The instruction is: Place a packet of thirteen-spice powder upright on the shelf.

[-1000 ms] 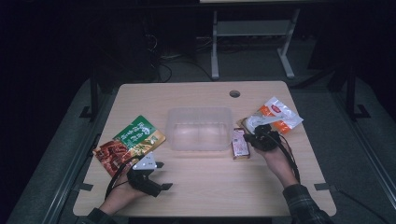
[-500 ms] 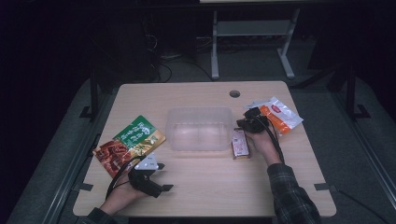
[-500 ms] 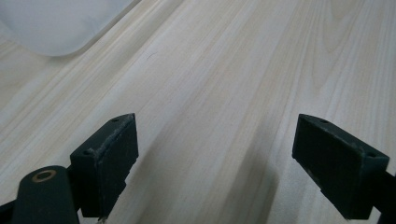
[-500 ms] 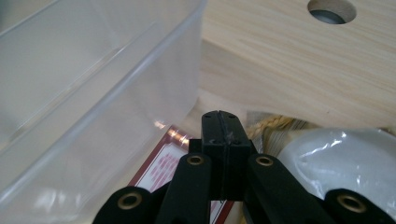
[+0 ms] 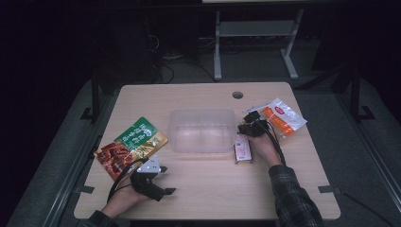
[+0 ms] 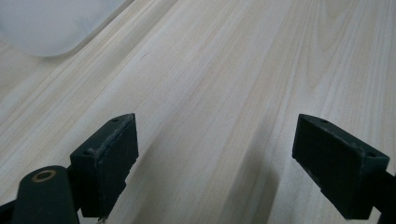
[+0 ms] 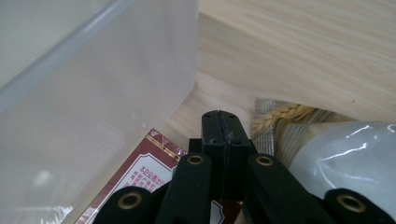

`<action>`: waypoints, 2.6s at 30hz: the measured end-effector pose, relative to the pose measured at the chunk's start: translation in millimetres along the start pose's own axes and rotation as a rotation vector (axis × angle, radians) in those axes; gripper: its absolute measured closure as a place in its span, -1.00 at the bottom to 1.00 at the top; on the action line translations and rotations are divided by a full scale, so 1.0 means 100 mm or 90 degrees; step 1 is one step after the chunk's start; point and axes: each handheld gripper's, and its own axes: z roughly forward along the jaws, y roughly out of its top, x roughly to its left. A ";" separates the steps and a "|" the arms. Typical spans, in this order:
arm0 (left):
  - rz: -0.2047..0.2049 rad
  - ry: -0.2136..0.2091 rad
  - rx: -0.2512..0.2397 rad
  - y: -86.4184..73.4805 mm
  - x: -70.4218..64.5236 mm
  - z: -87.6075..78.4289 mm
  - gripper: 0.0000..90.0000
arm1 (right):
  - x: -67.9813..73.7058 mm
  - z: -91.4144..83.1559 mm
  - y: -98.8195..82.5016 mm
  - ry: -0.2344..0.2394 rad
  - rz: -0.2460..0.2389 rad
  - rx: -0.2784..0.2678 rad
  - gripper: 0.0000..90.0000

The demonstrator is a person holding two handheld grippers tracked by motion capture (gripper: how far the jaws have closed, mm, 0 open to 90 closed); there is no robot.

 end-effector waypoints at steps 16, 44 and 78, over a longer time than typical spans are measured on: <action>0.003 -0.005 0.000 0.00 -0.01 0.00 -0.69 | 0.21 -0.20 -0.13 0.033 -0.042 0.048 1.00; 0.003 -0.013 0.003 0.01 -0.03 0.03 -0.69 | 0.37 -0.30 -0.31 0.053 -0.067 0.060 1.00; 0.018 -0.022 0.015 0.02 -0.06 0.06 -0.69 | 0.54 -0.85 -0.93 0.067 -0.101 0.064 1.00</action>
